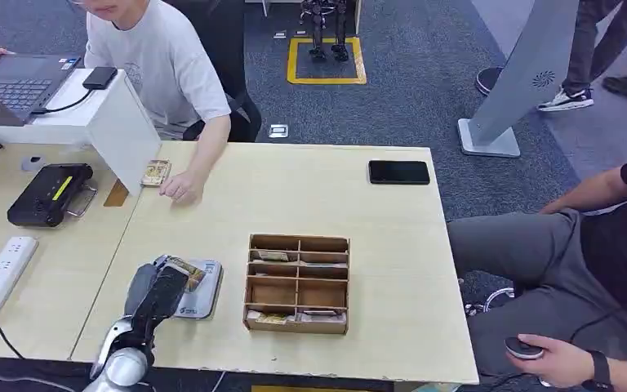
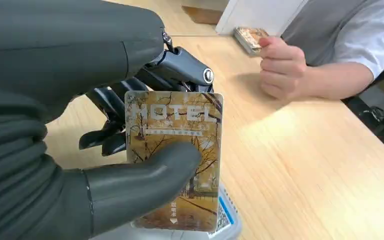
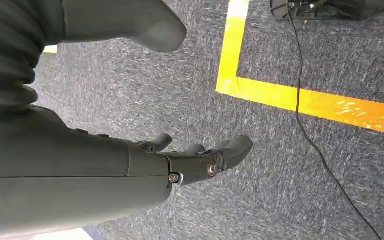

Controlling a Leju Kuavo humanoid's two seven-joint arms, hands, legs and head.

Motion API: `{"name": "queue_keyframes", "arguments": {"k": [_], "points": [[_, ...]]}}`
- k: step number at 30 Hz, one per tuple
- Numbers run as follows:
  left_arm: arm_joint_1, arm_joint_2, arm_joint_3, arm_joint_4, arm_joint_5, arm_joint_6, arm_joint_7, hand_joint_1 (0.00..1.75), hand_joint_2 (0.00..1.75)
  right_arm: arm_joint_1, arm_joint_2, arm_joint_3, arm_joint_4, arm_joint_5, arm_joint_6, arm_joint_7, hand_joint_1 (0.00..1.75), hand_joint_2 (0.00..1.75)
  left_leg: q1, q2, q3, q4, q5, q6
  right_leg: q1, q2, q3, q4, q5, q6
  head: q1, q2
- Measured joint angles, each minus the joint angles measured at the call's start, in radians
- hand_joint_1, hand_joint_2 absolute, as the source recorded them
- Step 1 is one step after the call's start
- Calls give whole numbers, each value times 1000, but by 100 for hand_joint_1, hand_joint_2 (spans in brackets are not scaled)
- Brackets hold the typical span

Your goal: Pass the card to the sensor for recognition and then transmit it.

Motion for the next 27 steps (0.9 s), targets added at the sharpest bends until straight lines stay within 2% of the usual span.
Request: {"name": "queue_keyframes", "arguments": {"k": [16,22,27], "points": [[8,-5,-17,0,-3,-12,11,175,175,-4,-18,0,48,-8,-27,-3,0,175,0,0,0,0,0,0,0,0,0,0,0,0,0,0],[7,-5,-18,26,-68,7,32,175,175,-12,-31,0,90,-9,-64,-3,0,175,0,0,0,0,0,0,0,0,0,0,0,0,0,0],[8,-5,-18,63,-117,26,40,175,175,-15,-42,0,116,-9,-66,-7,0,175,0,0,0,0,0,0,0,0,0,0,0,0,0,0]]}}
